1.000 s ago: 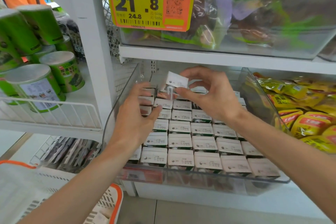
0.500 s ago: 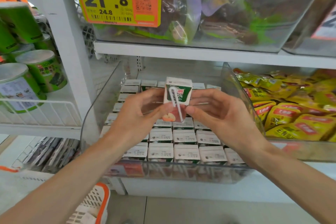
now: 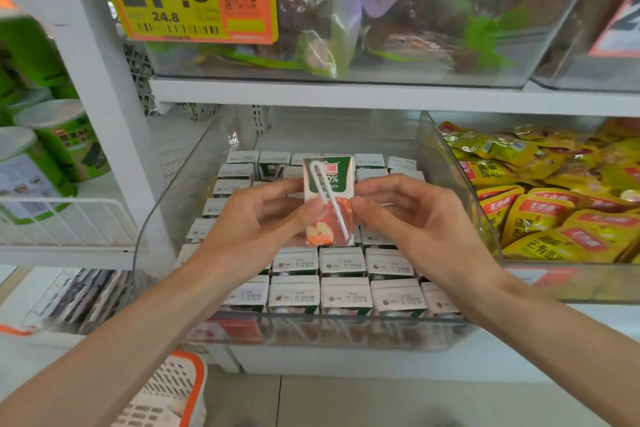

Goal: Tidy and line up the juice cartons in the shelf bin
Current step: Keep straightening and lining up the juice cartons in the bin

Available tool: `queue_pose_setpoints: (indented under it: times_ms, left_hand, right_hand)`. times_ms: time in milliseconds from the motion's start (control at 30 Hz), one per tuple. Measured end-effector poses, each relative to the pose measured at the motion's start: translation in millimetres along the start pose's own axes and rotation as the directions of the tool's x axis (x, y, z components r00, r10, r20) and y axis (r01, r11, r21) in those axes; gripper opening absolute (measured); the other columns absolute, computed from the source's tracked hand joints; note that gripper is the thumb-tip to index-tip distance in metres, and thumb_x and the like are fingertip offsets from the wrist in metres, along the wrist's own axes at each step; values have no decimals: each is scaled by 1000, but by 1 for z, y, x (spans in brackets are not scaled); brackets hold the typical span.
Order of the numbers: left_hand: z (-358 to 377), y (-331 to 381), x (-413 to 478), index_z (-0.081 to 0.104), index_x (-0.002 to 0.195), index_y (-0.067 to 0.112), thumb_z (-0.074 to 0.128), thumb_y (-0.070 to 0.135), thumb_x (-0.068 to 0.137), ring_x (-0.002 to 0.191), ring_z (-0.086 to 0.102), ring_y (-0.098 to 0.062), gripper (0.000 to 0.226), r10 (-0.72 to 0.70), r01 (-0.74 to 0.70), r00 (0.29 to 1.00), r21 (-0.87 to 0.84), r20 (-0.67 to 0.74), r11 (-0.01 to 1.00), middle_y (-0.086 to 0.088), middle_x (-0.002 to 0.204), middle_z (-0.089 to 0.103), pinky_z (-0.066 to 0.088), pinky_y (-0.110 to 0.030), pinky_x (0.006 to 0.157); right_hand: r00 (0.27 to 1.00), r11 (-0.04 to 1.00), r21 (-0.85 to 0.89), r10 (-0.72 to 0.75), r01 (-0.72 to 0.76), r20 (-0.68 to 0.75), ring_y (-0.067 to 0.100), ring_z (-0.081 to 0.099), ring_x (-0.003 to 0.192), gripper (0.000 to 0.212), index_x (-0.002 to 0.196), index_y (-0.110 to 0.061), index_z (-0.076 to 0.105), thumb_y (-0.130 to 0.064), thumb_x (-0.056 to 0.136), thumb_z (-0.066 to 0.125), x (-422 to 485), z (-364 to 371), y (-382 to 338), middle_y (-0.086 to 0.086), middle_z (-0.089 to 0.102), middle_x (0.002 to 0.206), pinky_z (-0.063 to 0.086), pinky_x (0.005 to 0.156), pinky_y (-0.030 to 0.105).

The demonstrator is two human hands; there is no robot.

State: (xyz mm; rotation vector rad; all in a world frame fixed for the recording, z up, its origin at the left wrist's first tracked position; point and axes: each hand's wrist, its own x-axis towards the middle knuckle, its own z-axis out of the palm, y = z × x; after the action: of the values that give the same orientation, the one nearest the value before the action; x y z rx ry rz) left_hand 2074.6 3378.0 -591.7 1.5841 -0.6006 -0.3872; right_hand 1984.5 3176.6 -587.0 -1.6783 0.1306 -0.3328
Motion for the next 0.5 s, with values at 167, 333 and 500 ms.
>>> queue_pose_setpoints:
  times_ms: [167,333,500]
  left_hand:
    - [1,-2,1,72,126,28,60,39,96,102,78,-16,34,-50,51,999,-53,12,997,4,111,81,61,-21,81]
    - [1,-4,2,68,131,26,60,25,97,101,78,-17,35,-51,52,999,-38,8,998,4,110,81,62,-22,81]
    - [0,-4,2,68,129,29,63,27,94,100,78,-17,35,-33,33,999,-36,9,999,4,110,81,62,-22,81]
  right_hand:
    - [999,1000,-1,-8,8,-35,5,78,86,16,107,-20,77,-18,92,80,-2,-2,0,-4,82,94,56,76,12]
    - [998,1000,6,-14,15,-54,10,79,90,13,107,-22,77,-17,95,77,-3,-1,0,-2,83,95,57,76,15]
    - [999,1000,15,-21,22,-45,14,80,93,13,107,-21,78,-14,96,74,-4,-1,0,-2,83,98,60,78,18]
